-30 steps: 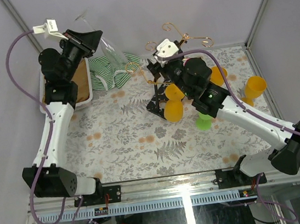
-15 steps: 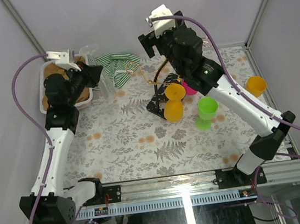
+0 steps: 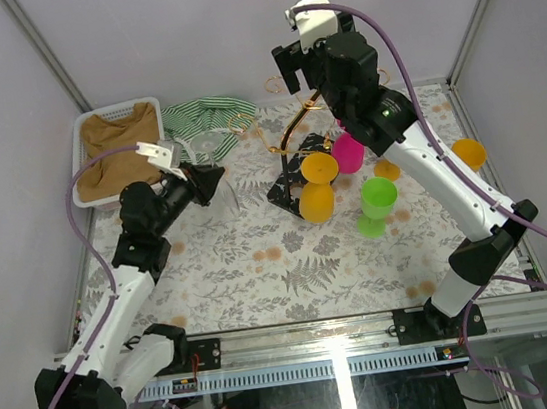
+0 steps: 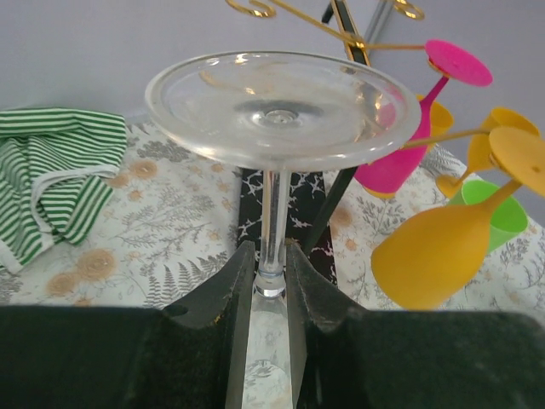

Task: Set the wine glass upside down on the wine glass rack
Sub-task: Turn the wine glass upside down at the wine rack.

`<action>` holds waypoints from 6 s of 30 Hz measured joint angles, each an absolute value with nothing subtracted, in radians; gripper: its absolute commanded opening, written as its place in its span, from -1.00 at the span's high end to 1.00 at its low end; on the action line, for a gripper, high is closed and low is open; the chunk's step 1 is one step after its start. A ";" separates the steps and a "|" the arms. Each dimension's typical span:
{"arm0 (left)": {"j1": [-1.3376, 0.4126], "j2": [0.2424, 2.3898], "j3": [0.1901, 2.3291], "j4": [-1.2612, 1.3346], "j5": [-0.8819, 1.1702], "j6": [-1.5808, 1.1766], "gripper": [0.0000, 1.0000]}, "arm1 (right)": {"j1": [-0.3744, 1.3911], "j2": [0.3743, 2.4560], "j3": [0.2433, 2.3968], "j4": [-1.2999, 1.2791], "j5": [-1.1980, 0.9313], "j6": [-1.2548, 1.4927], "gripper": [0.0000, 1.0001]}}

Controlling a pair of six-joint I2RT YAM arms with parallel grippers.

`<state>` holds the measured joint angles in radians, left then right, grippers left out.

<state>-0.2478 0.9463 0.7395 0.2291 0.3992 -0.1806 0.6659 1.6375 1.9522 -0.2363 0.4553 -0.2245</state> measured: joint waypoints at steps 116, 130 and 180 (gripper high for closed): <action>-0.379 1.506 0.756 0.877 0.294 -0.081 0.52 | 0.567 1.662 1.930 -0.259 0.424 -0.198 -0.98; -0.380 1.482 0.757 0.834 0.297 -0.049 0.50 | 0.567 1.662 1.930 -0.259 0.424 -0.198 -0.98; -0.380 1.077 0.975 0.265 0.410 0.014 0.24 | 0.313 1.881 2.343 -0.616 0.347 -0.043 -0.98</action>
